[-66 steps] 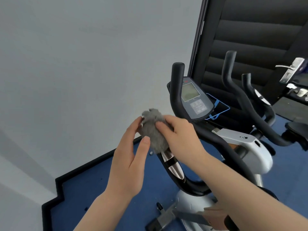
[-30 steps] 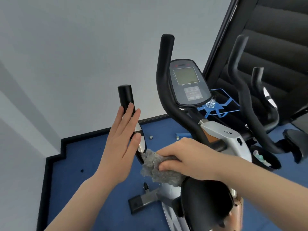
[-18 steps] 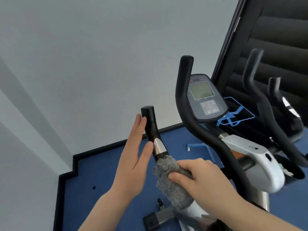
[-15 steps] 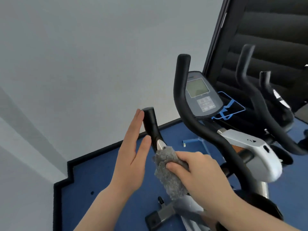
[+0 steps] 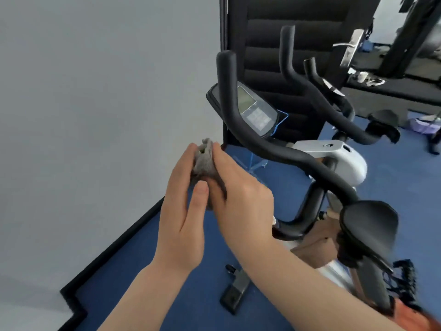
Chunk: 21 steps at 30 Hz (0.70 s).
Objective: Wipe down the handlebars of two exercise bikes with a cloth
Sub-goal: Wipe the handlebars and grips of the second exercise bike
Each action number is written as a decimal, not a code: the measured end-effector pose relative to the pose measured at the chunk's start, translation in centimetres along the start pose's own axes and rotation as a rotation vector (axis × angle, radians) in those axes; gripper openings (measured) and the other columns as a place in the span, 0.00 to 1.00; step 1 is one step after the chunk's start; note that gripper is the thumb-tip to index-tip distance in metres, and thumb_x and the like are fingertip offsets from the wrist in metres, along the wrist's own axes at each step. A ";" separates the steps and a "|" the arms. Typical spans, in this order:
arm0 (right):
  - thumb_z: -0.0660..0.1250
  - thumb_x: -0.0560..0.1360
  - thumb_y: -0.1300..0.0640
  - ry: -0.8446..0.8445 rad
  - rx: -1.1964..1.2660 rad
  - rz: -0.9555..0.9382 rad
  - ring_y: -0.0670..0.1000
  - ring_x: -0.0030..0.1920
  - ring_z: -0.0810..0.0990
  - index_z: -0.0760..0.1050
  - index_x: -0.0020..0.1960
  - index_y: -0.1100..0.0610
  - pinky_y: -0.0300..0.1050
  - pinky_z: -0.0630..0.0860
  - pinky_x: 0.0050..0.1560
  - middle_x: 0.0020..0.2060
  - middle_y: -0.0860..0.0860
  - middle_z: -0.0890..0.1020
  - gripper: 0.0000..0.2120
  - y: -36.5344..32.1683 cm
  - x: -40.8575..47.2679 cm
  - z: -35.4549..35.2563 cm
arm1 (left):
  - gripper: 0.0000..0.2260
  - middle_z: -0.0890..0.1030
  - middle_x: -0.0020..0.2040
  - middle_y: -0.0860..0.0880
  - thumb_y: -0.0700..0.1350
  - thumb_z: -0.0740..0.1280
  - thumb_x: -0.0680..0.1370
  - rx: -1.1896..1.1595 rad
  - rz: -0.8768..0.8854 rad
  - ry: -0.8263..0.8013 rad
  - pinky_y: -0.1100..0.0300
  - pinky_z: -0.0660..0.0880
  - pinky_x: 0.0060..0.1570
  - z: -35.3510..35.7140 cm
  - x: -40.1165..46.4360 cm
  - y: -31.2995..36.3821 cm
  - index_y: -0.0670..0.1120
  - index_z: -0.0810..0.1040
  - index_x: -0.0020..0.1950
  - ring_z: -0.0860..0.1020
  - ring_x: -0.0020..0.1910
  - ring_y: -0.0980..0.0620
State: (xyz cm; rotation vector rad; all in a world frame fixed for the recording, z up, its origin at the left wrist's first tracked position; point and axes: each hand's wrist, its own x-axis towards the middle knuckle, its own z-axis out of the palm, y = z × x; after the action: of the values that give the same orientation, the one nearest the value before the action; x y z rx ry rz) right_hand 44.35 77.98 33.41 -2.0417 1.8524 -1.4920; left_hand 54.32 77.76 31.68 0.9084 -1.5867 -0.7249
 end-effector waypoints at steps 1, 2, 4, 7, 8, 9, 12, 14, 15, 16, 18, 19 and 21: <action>0.70 0.73 0.58 0.037 -0.113 -0.052 0.48 0.44 0.83 0.74 0.66 0.56 0.47 0.79 0.33 0.53 0.46 0.83 0.21 0.4 -0.8 0.0 | 0.22 0.62 0.75 0.61 0.50 0.53 0.81 0.050 0.022 -0.019 0.64 0.60 0.71 0.1 -0.2 -0.2 0.53 0.58 0.76 0.59 0.75 0.59; 0.72 0.72 0.60 0.063 -0.211 -0.110 0.48 0.47 0.83 0.76 0.64 0.57 0.44 0.80 0.37 0.55 0.48 0.83 0.21 1.0 -1.6 -0.1 | 0.22 0.58 0.77 0.60 0.51 0.52 0.82 0.120 0.050 -0.040 0.64 0.55 0.72 0.2 -0.5 -0.4 0.53 0.56 0.77 0.55 0.76 0.58; 0.71 0.73 0.62 0.066 -0.300 -0.227 0.48 0.58 0.80 0.77 0.63 0.59 0.41 0.78 0.55 0.59 0.51 0.81 0.18 2.0 -3.2 -0.4 | 0.24 0.51 0.79 0.58 0.52 0.50 0.82 0.249 0.109 -0.074 0.64 0.48 0.74 0.9 -0.9 -0.6 0.50 0.54 0.78 0.47 0.78 0.56; 0.65 0.77 0.63 0.018 -0.295 -0.273 0.49 0.64 0.76 0.76 0.64 0.59 0.44 0.74 0.62 0.62 0.52 0.79 0.16 3.8 -5.0 -1.5 | 0.26 0.47 0.79 0.55 0.53 0.49 0.83 0.296 0.141 -0.146 0.62 0.44 0.74 2.8 -1.9 -0.8 0.45 0.50 0.78 0.43 0.78 0.53; 0.65 0.77 0.63 0.015 -0.295 -0.262 0.49 0.64 0.76 0.76 0.64 0.58 0.44 0.74 0.62 0.63 0.51 0.79 0.16 4.5 -5.7 -2.1 | 0.26 0.46 0.79 0.55 0.53 0.48 0.83 0.295 0.137 -0.171 0.62 0.44 0.74 3.4 -2.5 -0.8 0.46 0.50 0.78 0.43 0.78 0.53; 0.66 0.77 0.62 0.019 -0.296 -0.246 0.48 0.63 0.77 0.76 0.64 0.58 0.44 0.75 0.61 0.62 0.51 0.79 0.16 5.2 -6.4 -2.9 | 0.26 0.46 0.79 0.55 0.54 0.48 0.83 0.294 0.127 -0.196 0.62 0.44 0.74 3.9 -3.0 -0.9 0.46 0.50 0.78 0.43 0.78 0.52; 0.71 0.73 0.64 0.016 -0.307 -0.210 0.48 0.60 0.79 0.77 0.63 0.58 0.47 0.77 0.58 0.61 0.50 0.80 0.19 7.4 -8.3 -5.3 | 0.25 0.46 0.79 0.57 0.54 0.48 0.82 0.321 0.080 -0.229 0.62 0.44 0.74 4.7 -4.7 -1.2 0.48 0.50 0.78 0.43 0.78 0.53; 0.73 0.70 0.66 -0.025 -0.302 -0.193 0.49 0.61 0.78 0.76 0.64 0.58 0.51 0.78 0.58 0.61 0.51 0.80 0.23 8.7 -8.8 -6.7 | 0.25 0.46 0.79 0.58 0.54 0.48 0.82 0.349 0.040 -0.228 0.63 0.43 0.74 5.0 -5.4 -1.0 0.49 0.50 0.79 0.42 0.78 0.54; 0.74 0.69 0.67 -0.049 -0.297 -0.177 0.50 0.62 0.78 0.76 0.64 0.58 0.51 0.78 0.57 0.61 0.51 0.80 0.23 9.1 -8.9 -7.2 | 0.25 0.46 0.79 0.58 0.53 0.48 0.82 0.361 0.018 -0.225 0.62 0.43 0.74 5.1 -5.7 -0.8 0.50 0.49 0.79 0.42 0.78 0.54; 0.74 0.68 0.67 -0.071 -0.289 -0.151 0.50 0.62 0.77 0.76 0.64 0.58 0.51 0.78 0.57 0.61 0.52 0.79 0.24 9.3 -8.8 -7.6 | 0.25 0.45 0.79 0.58 0.53 0.48 0.82 0.372 -0.002 -0.224 0.62 0.44 0.74 5.2 -6.0 -0.6 0.50 0.49 0.79 0.43 0.78 0.55; 0.76 0.67 0.66 -0.107 -0.263 -0.085 0.50 0.63 0.77 0.77 0.63 0.58 0.48 0.78 0.58 0.61 0.52 0.80 0.26 9.2 -8.7 -8.1 | 0.26 0.45 0.79 0.60 0.54 0.49 0.82 0.397 -0.036 -0.230 0.60 0.46 0.75 5.2 -6.6 0.1 0.51 0.48 0.79 0.43 0.77 0.58; 0.77 0.66 0.65 -0.120 -0.252 -0.056 0.50 0.62 0.77 0.77 0.63 0.58 0.46 0.77 0.58 0.60 0.52 0.80 0.26 9.1 -8.6 -8.2 | 0.26 0.45 0.78 0.61 0.54 0.49 0.81 0.406 -0.052 -0.236 0.58 0.47 0.76 5.2 -6.9 0.4 0.52 0.47 0.79 0.44 0.77 0.59; 0.78 0.65 0.64 -0.143 -0.242 -0.024 0.51 0.61 0.79 0.79 0.61 0.58 0.44 0.76 0.58 0.58 0.52 0.81 0.24 8.7 -8.3 -8.6 | 0.27 0.45 0.78 0.63 0.55 0.50 0.81 0.413 -0.090 -0.244 0.54 0.50 0.75 5.1 -7.5 1.1 0.53 0.47 0.78 0.46 0.77 0.61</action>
State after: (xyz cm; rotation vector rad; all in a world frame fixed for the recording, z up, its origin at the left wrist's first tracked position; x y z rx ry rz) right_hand 33.60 86.57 28.09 -2.2111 2.0432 -1.1386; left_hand 49.78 84.71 27.75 1.2334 -1.9656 -0.5958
